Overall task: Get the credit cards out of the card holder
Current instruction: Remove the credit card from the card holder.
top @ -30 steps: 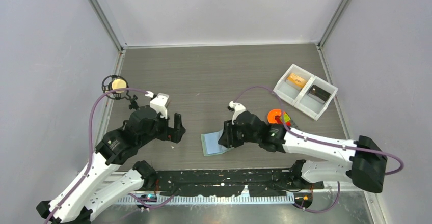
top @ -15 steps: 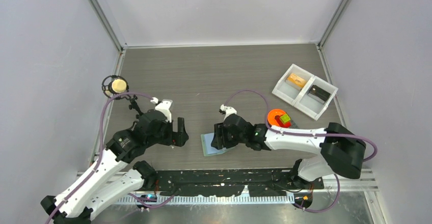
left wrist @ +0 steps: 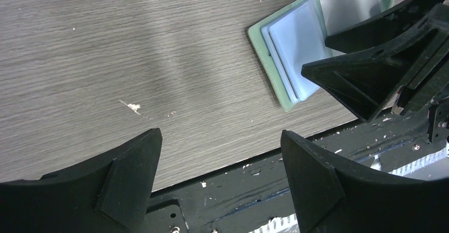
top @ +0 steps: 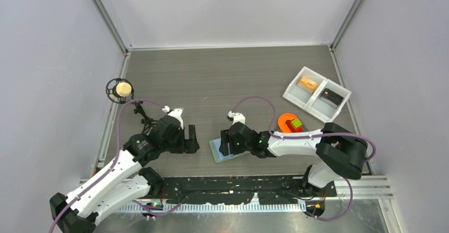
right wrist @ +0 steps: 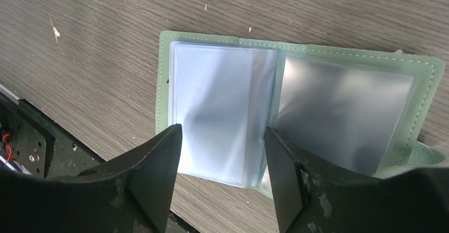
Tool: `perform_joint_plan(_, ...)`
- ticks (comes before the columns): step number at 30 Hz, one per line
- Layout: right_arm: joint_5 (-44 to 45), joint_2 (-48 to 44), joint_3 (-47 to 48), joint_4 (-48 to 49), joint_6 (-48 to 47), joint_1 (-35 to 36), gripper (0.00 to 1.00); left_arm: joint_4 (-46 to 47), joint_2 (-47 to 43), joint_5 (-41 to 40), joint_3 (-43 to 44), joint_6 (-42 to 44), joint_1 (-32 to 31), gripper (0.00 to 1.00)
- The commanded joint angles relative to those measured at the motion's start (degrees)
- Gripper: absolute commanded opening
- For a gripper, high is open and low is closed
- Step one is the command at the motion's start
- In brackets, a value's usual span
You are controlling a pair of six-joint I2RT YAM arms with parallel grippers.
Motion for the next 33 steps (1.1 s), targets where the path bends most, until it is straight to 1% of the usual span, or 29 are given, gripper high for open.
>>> perform_joint_plan(1, 5.48, 1.29, -1.14, 1.92, 0.12, 1.15, 0.66, 4.95, 0.56, 0.52, -0.96, -3.26, 0.28, 0.85)
perform_joint_plan(3, 5.46, 1.77, -1.95, 2.86, 0.81, 1.25, 0.65, 6.69, 1.06, 1.8, -2.04, -4.66, 0.26, 0.82)
perform_joint_plan(5, 4.91, 2.26, -2.75, 4.21, 1.61, 1.25, 0.62, 9.4, 1.68, 3.08, -3.6, -6.09, 0.28, 0.8)
perform_joint_plan(7, 3.69, 2.97, -3.51, 6.16, 2.95, 1.24, 0.59, 13.03, 2.39, 6.48, -5.07, -7.24, 0.26, 0.78)
perform_joint_plan(11, 1.33, 4.33, -4.6, 9.68, 5.02, 1.17, 0.48, 18.4, 4.07, 9.74, -7.55, -8.41, 0.23, 0.74)
perform_joint_plan(16, 0.19, 3.88, -6.01, 11.39, 7.28, 0.75, 0.36, 20.97, 6.51, 9.57, -9.34, -8.8, 0.22, 0.68)
perform_joint_plan(21, -2.13, 4.08, -9.69, 15.99, 9.39, -1.7, 0.25, 22.55, 7.58, 7.49, -10.88, -9.46, 0.27, 0.6)
perform_joint_plan(25, -2.55, 4.44, -12.75, 19.24, 10.55, -2.85, 0.2, 22.97, 9.02, 4.89, -11.46, -9.38, 0.24, 0.58)
perform_joint_plan(29, -5.23, 6.16, -15.23, 24.85, 11.16, -4.55, 0.2, 28.07, 10.82, 8.15, -13.79, -10.78, 1.03, 0.58)
perform_joint_plan(30, -8.41, 6.49, -16.04, 27.62, 11.1, -5.31, 0.2, 29.28, 11.36, 8.93, -14.29, -11.26, 1.37, 0.58)
perform_joint_plan(32, -11.25, 6.55, -16.69, 30.44, 10.71, -5.98, 0.23, 30.31, 11.85, 9.53, -14.69, -11.73, 1.78, 0.57)
perform_joint_plan(33, -11.77, 5.65, -16.49, 30.31, 10.26, -6.09, 0.27, 30.33, 11.92, 9.49, -14.64, -11.68, 1.9, 0.57)
